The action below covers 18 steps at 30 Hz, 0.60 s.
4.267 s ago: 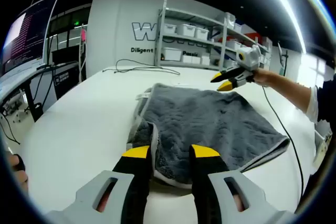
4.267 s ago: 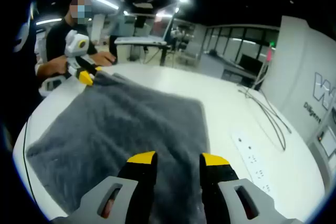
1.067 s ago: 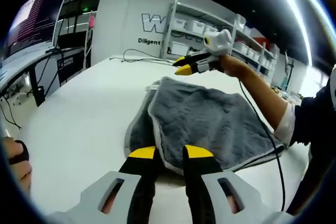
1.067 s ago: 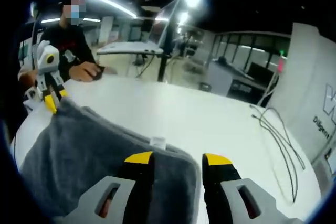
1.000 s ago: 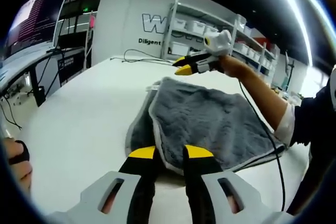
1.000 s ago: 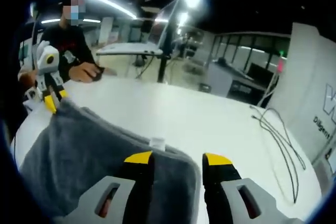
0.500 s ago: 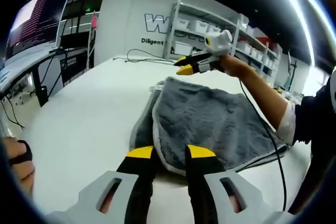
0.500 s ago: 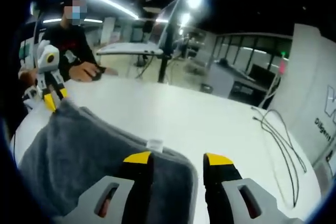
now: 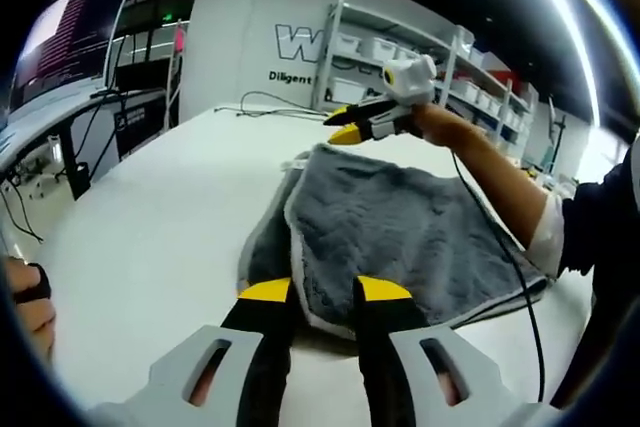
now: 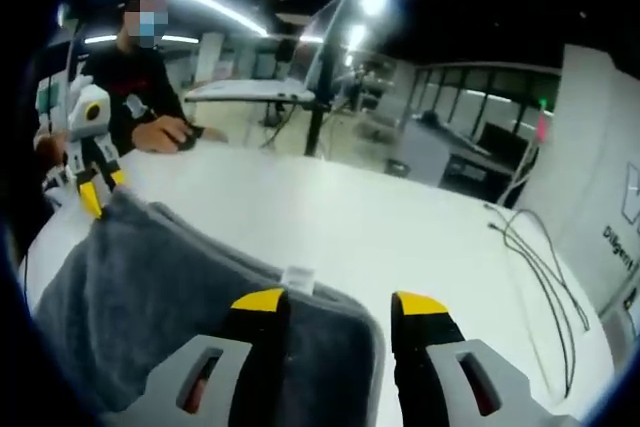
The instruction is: Open the folded towel by lifting each exposed corner and separating the folded layers until the towel lies flat within the target outline without major curled edges
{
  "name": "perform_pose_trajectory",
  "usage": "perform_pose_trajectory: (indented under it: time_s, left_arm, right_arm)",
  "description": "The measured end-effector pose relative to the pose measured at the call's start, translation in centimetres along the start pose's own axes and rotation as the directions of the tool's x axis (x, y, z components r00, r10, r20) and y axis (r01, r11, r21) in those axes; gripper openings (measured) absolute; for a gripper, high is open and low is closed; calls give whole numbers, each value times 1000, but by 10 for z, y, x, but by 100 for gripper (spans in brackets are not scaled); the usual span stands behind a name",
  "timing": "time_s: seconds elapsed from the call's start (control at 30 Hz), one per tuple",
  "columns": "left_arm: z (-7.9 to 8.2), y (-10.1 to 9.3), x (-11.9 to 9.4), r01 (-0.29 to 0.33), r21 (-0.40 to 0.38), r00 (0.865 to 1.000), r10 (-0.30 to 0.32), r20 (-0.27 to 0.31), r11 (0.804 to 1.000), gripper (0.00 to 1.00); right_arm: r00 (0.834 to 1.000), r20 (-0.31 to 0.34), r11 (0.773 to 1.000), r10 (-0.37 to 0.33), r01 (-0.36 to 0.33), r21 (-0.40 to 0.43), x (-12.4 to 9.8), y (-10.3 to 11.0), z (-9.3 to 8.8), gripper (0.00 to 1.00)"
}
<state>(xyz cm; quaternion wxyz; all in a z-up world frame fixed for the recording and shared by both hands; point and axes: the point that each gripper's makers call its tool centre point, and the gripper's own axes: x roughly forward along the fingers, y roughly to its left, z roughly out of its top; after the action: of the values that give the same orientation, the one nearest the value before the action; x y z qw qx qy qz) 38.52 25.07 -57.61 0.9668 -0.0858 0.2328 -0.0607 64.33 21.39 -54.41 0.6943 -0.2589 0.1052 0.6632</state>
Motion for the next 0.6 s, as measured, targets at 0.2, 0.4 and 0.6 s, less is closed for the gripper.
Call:
perform_pose_trajectory:
  time_s: [0.2,0.4,0.6]
  left_arm:
    - [0,0,1,-11,-1,1000,11,-1,1000,23]
    - [-1,2,3,-24,4,1000,24,-3,1000,23]
    - [-3,7,7,-37,14,999,37,-7,999,22]
  right_arm:
    - [1000,-21,1000,1,-1,8,4,1,-7,39]
    - [1000,-17,999,-12,13,41,7,-2,-15,39]
    - [1000,-20,997,-24,25,69,12,-10,-24,39]
